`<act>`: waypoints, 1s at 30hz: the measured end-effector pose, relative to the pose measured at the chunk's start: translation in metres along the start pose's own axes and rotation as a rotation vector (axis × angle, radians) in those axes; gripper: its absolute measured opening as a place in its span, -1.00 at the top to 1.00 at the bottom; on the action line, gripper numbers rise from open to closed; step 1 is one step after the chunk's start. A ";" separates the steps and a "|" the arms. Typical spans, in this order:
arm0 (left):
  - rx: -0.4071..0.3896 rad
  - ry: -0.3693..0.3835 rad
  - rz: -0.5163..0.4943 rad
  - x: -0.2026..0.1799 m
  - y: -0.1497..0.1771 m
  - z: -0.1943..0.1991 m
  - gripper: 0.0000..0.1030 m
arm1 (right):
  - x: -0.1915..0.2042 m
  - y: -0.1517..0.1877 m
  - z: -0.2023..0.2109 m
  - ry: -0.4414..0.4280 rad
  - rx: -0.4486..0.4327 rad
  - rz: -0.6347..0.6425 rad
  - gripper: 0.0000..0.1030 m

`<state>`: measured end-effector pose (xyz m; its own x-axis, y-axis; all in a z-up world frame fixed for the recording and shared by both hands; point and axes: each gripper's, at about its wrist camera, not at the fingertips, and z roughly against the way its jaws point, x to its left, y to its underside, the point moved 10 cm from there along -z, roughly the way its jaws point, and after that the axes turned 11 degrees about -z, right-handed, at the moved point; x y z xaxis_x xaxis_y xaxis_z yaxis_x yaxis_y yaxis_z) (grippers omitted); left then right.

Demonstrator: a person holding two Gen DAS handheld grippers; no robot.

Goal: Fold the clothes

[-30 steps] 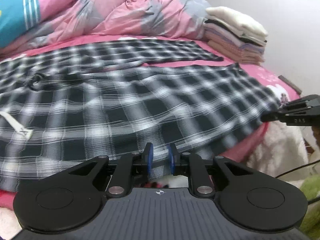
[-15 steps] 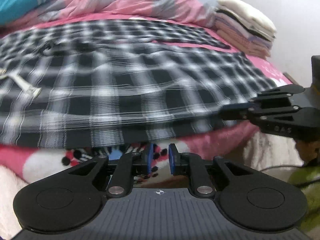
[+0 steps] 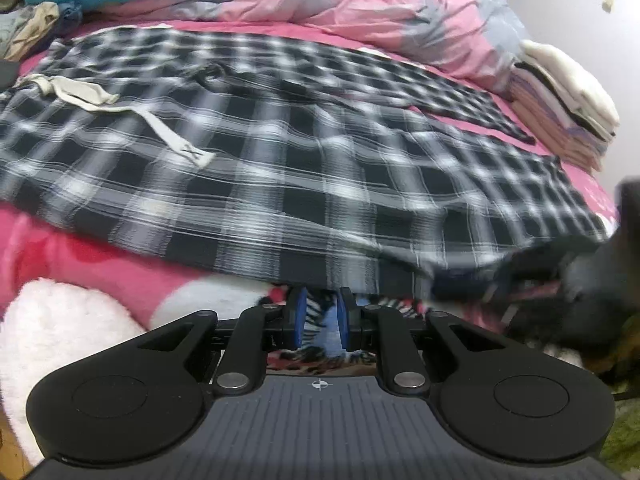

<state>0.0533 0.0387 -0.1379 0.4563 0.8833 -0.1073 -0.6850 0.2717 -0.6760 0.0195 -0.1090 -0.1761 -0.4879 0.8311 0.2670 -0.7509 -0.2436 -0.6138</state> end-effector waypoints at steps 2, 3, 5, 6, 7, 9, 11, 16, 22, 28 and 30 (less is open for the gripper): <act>-0.001 -0.012 -0.001 0.004 0.000 0.002 0.69 | 0.010 0.007 0.003 -0.012 0.031 0.037 1.00; -0.005 -0.017 -0.002 0.006 0.000 0.003 0.69 | 0.017 0.006 0.008 -0.012 0.022 0.065 1.00; -0.013 -0.022 -0.001 0.010 -0.002 0.005 0.69 | 0.022 -0.013 0.026 -0.025 -0.060 0.068 1.00; -0.019 -0.023 -0.001 0.011 -0.004 0.006 0.69 | 0.023 -0.024 0.033 -0.031 -0.105 0.062 1.00; -0.025 -0.024 -0.002 0.011 -0.005 0.007 0.69 | 0.020 -0.033 0.035 -0.023 -0.143 0.055 1.00; -0.033 -0.025 -0.012 0.008 -0.010 0.007 0.69 | 0.016 -0.038 0.024 -0.018 -0.156 0.039 1.00; -0.038 -0.025 -0.021 0.005 -0.013 0.006 0.69 | 0.016 -0.021 -0.005 -0.073 -0.069 0.004 1.00; -0.073 -0.009 -0.036 -0.002 -0.020 0.006 0.69 | 0.040 0.008 -0.005 -0.118 -0.002 0.080 1.00; -0.126 0.076 -0.050 -0.021 -0.038 -0.011 0.69 | -0.057 -0.042 0.083 0.129 -0.251 -0.113 1.00; -0.118 0.116 -0.048 -0.033 -0.046 -0.035 0.69 | -0.120 0.011 0.115 0.276 -0.127 -0.243 1.00; -0.120 0.122 -0.051 -0.035 -0.049 -0.037 0.69 | -0.124 0.016 0.129 0.269 -0.084 -0.266 1.00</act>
<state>0.0920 -0.0195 -0.1285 0.5594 0.8147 -0.1530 -0.5896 0.2613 -0.7643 0.0103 -0.2807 -0.1232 -0.1385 0.9640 0.2270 -0.7909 0.0303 -0.6112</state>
